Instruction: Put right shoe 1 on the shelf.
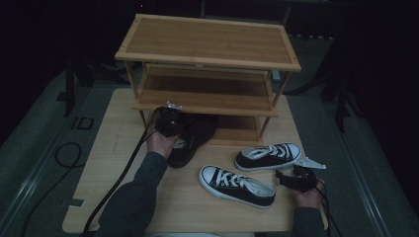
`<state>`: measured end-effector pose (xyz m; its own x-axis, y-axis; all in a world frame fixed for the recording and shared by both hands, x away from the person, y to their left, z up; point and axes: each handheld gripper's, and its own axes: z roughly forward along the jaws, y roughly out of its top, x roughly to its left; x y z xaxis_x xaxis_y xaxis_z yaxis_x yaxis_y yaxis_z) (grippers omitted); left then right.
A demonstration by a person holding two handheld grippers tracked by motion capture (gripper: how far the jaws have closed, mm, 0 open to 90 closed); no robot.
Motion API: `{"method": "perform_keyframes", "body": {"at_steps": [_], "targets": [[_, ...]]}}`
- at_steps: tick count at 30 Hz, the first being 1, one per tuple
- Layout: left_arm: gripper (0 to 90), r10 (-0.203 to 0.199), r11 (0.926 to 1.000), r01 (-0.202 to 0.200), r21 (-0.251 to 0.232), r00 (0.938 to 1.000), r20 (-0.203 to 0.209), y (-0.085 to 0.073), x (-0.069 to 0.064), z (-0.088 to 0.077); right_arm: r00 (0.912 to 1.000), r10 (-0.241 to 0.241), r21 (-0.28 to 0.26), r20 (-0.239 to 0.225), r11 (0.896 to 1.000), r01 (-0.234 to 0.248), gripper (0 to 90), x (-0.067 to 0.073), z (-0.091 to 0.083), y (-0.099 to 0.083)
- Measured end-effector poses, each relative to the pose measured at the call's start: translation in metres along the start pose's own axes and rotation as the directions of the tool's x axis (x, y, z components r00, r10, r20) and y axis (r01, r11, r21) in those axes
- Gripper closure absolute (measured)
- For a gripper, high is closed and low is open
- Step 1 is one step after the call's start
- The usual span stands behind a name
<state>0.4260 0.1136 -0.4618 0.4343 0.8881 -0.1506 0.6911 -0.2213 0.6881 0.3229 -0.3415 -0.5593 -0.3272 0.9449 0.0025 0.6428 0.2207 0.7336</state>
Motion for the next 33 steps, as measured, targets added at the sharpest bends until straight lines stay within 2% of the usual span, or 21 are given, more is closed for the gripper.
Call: {"method": "perform_keyframes", "body": {"at_steps": [11,14,19,22,25,29,31,33], "targets": [[87.9,-0.052,0.9975,0.050,-0.050,0.9973,-0.052,0.000,-0.002,0.008,1.0000,0.000,0.000,0.000,1.000,0.000,21.6,0.000,0.000,0.000],[87.9,-0.053,0.9968,0.047,-0.064,0.9945,-0.091,-0.002,-0.005,0.010,1.0000,0.000,0.000,0.000,1.000,0.000,21.5,0.000,0.000,0.000],[87.8,-0.075,0.9943,0.064,-0.085,0.9891,-0.127,-0.003,-0.007,0.012,1.0000,0.000,0.001,-0.001,1.000,0.000,21.5,0.000,0.000,0.000],[87.7,-0.074,0.9941,0.061,-0.090,0.9856,-0.152,-0.003,-0.008,0.014,1.0000,0.000,0.001,-0.001,1.000,0.000,21.5,0.000,0.000,0.000],[84.7,-0.055,0.9960,0.042,-0.079,0.9855,-0.161,-0.006,-0.009,0.017,1.0000,0.000,0.001,-0.001,1.000,0.000,21.5,0.000,0.000,0.000],[74.8,-0.059,0.9951,0.046,-0.087,0.9881,-0.142,-0.005,-0.007,0.015,1.0000,0.000,0.000,0.000,1.000,0.000,21.5,0.000,0.000,0.000],[65.7,-0.068,0.9932,0.057,-0.102,0.9911,-0.115,-0.004,-0.004,0.009,1.0000,-0.001,0.001,-0.001,1.000,0.001,21.5,0.000,0.000,0.000],[62.0,-0.070,0.9907,0.058,-0.123,0.9931,-0.094,-0.001,-0.002,0.002,1.0000,0.000,0.000,-0.001,1.000,0.000,21.5,0.000,0.000,0.000]]}}
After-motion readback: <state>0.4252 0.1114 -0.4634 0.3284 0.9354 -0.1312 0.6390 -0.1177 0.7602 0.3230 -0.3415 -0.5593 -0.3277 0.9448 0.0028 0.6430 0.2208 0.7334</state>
